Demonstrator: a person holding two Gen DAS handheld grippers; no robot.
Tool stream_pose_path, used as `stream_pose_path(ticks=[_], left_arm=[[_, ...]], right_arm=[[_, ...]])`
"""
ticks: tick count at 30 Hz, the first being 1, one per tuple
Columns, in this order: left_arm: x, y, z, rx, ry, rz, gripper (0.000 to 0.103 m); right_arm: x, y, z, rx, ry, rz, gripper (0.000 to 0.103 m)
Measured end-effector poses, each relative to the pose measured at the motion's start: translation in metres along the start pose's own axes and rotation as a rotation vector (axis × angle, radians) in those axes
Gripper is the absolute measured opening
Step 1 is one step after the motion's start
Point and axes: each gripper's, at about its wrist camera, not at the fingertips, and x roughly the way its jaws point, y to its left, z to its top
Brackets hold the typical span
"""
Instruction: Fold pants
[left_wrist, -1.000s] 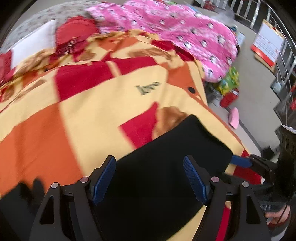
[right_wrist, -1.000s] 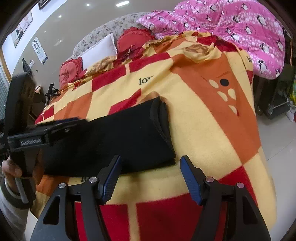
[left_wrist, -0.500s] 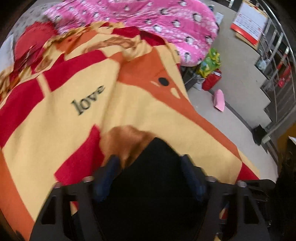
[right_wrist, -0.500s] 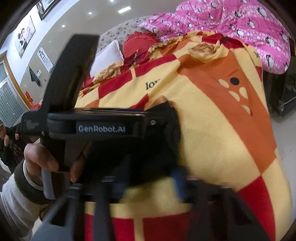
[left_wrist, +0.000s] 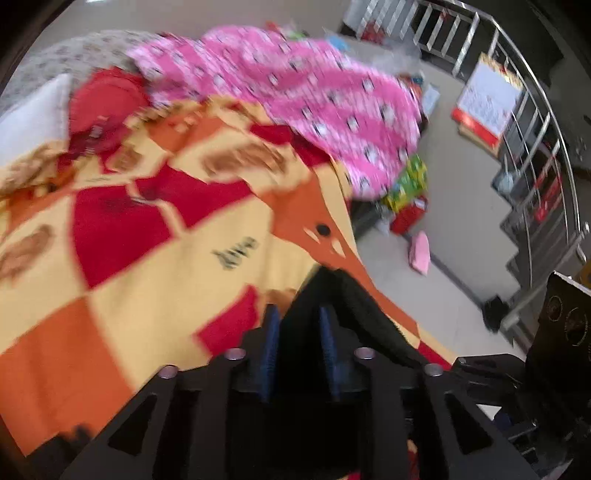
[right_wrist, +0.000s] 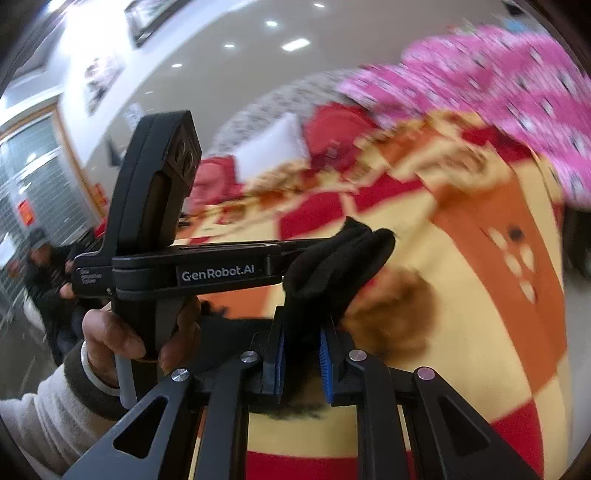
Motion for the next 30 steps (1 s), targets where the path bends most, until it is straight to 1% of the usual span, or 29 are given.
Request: stream_pose_path(ticks=[2, 4, 6, 8, 11, 12, 13, 14, 15, 17, 18, 20, 21, 22, 23, 24, 25, 26, 27, 28, 30], left_arm=[[-0.042, 0.017, -0.011, -0.039, -0.061, 0.031, 0.043], [-0.076, 0.031, -0.026, -0.083, -0.104, 0.068, 0.05], [-0.11, 0.051, -0.048, -0.138, -0.141, 0.13, 0.051], [-0.136, 0.072, -0.073, -0.2, -0.161, 0.183, 0.051], [-0.161, 0.088, -0.106, -0.261, -0.172, 0.239, 0.054], [-0.167, 0.095, -0.118, -0.287, -0.174, 0.254, 0.054], [-0.17, 0.099, -0.127, -0.308, -0.172, 0.264, 0.055], [-0.173, 0.102, -0.137, -0.33, -0.169, 0.274, 0.055], [-0.174, 0.105, -0.146, -0.352, -0.164, 0.282, 0.055], [-0.176, 0.105, -0.161, -0.386, -0.141, 0.285, 0.055], [-0.176, 0.103, -0.164, -0.395, -0.136, 0.283, 0.055], [-0.172, 0.099, -0.17, -0.411, -0.129, 0.27, 0.058], [-0.171, 0.1, -0.171, -0.418, -0.129, 0.256, 0.059], [-0.167, 0.099, -0.173, -0.427, -0.127, 0.239, 0.063], [-0.161, 0.107, -0.169, -0.432, -0.125, 0.228, 0.065], [-0.156, 0.107, -0.17, -0.435, -0.119, 0.219, 0.065], [-0.149, 0.111, -0.17, -0.437, -0.112, 0.217, 0.065], [-0.14, 0.109, -0.17, -0.44, -0.095, 0.22, 0.065], [-0.129, 0.111, -0.169, -0.444, -0.076, 0.222, 0.065], [-0.119, 0.116, -0.167, -0.446, -0.06, 0.223, 0.064], [-0.101, 0.116, -0.162, -0.448, -0.029, 0.223, 0.063]], right_arm=[[0.003, 0.028, 0.009, -0.063, 0.001, 0.032, 0.015], [0.009, 0.052, 0.012, -0.11, 0.004, 0.058, 0.015], [0.026, 0.081, 0.01, -0.16, 0.03, 0.106, 0.015], [0.043, 0.101, 0.004, -0.189, 0.066, 0.143, 0.015], [0.083, 0.135, -0.011, -0.236, 0.152, 0.215, 0.015], [0.104, 0.147, -0.021, -0.253, 0.199, 0.238, 0.015], [0.115, 0.152, -0.026, -0.259, 0.225, 0.245, 0.02], [0.133, 0.156, -0.034, -0.255, 0.265, 0.248, 0.022], [0.156, 0.158, -0.045, -0.23, 0.33, 0.242, 0.028], [0.174, 0.157, -0.056, -0.178, 0.431, 0.254, 0.034], [0.169, 0.157, -0.056, -0.174, 0.429, 0.275, 0.036], [0.148, 0.152, -0.048, -0.176, 0.402, 0.325, 0.047], [0.134, 0.145, -0.04, -0.17, 0.368, 0.335, 0.061], [0.121, 0.137, -0.032, -0.166, 0.319, 0.312, 0.07], [0.112, 0.132, -0.026, -0.169, 0.278, 0.273, 0.072], [0.105, 0.124, -0.021, -0.177, 0.238, 0.201, 0.072], [0.104, 0.117, -0.019, -0.175, 0.227, 0.153, 0.071], [0.107, 0.108, -0.018, -0.163, 0.23, 0.107, 0.069], [0.115, 0.098, -0.02, -0.143, 0.253, 0.065, 0.065], [0.121, 0.09, -0.02, -0.136, 0.265, 0.048, 0.058], [0.133, 0.08, -0.026, -0.14, 0.281, -0.007, 0.051]])
